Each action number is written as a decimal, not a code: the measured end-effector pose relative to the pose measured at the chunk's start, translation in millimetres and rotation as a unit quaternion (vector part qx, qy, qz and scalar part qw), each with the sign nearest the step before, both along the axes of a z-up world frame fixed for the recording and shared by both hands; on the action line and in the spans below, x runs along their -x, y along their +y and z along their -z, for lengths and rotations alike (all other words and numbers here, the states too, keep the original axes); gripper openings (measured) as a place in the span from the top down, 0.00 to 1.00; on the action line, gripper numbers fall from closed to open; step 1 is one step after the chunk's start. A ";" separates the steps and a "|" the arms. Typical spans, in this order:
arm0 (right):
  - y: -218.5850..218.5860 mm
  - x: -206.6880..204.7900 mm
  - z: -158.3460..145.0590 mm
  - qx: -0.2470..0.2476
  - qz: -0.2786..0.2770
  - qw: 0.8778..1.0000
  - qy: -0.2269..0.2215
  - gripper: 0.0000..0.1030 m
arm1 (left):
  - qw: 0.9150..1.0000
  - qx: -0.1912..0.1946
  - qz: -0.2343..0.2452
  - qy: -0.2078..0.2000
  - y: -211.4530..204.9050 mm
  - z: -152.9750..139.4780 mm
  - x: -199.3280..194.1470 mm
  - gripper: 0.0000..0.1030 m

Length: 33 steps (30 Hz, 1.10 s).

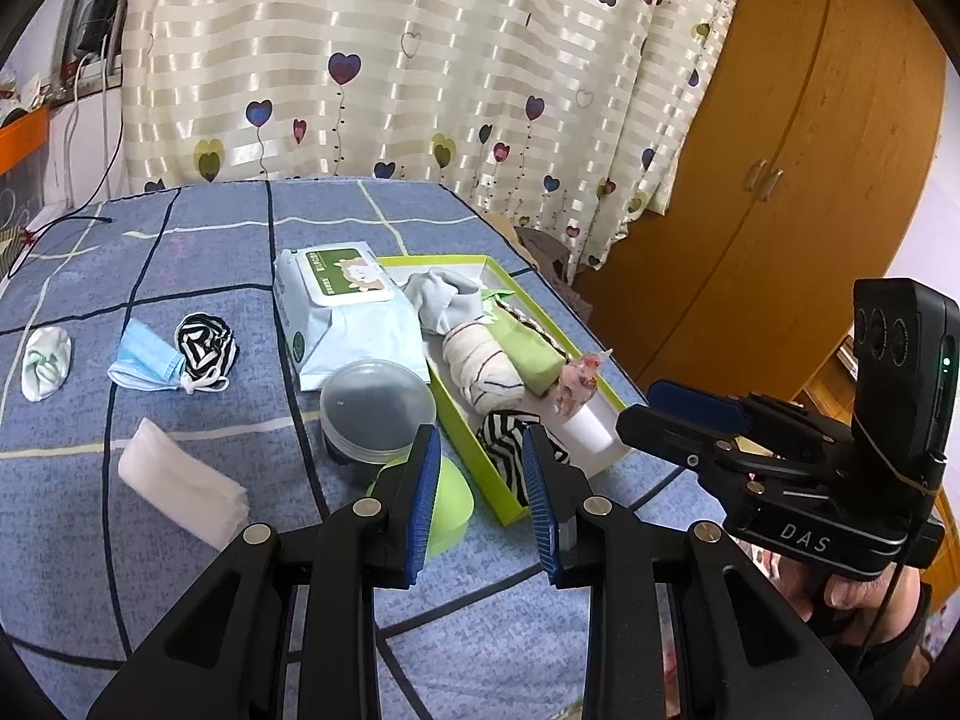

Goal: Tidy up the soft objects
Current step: 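Withdraw both open tools from the box toward the white folded cloth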

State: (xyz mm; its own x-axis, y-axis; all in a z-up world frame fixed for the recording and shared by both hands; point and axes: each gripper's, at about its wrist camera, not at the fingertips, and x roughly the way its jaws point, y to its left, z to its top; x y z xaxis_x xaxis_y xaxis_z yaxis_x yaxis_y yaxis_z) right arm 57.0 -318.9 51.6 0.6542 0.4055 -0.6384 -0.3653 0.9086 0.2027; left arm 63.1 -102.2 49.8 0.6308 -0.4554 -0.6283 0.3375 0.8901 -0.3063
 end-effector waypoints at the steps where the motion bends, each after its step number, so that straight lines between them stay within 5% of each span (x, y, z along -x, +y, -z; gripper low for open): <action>1: 0.2 0.0 -0.2 -0.001 0.000 1.000 -0.001 0.60 | 1.000 0.001 -0.001 0.000 1.3 0.1 -0.4 0.71; 33: 4.7 -1.8 -4.8 0.010 0.001 1.000 -0.007 0.60 | 0.999 0.024 -0.037 0.013 56.1 14.9 0.2 0.71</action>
